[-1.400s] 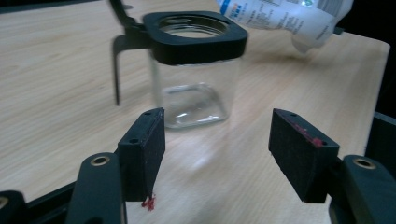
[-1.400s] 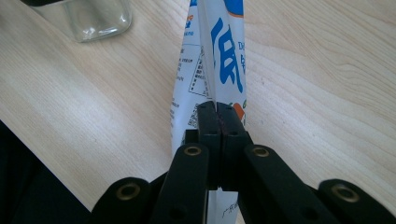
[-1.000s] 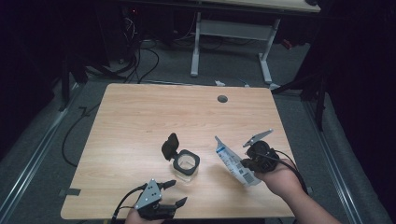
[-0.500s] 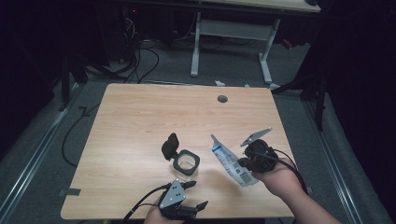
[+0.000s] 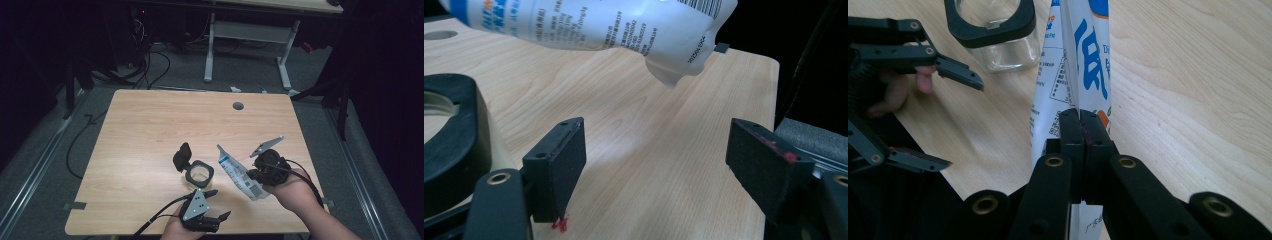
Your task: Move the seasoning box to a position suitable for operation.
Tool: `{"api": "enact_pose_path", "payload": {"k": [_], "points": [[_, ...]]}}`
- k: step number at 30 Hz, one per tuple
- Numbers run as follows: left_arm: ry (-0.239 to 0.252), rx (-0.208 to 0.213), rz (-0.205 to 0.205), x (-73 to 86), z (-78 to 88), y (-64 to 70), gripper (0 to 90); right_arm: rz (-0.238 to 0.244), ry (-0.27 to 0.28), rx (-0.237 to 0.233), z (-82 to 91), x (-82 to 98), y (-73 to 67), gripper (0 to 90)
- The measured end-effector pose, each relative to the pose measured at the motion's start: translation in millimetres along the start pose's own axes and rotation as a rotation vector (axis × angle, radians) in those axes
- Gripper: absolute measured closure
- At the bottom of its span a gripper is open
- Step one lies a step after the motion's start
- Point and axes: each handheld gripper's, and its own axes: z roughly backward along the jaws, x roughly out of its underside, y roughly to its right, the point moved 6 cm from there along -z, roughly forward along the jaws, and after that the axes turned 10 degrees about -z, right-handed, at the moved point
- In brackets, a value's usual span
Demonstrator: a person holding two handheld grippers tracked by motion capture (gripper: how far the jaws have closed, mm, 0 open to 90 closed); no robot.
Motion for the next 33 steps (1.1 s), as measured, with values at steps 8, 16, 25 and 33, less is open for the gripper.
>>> {"api": "enact_pose_path", "payload": {"k": [8, 16, 25, 33], "points": [[0.005, 0.002, 0.000, -3.9, -12.9, 2.1, 24.1, 0.015, -0.013, -0.003, 0.3, -3.9, -8.3, 90.0], [-0.007, 0.010, 0.006, -5.2, -31.2, 6.0, 23.3, 0.026, -0.014, -0.011, -0.9, -10.5, -16.6, 90.0], [-0.028, -0.002, 0.040, -13.5, -51.7, 4.8, 22.3, 0.032, 0.002, -0.025, 3.2, -19.1, -27.1, 90.0], [-0.012, -0.016, 0.090, -21.0, -63.7, 3.0, 25.1, 0.044, 0.006, -0.034, 2.5, -20.1, -30.9, 90.0]]}}
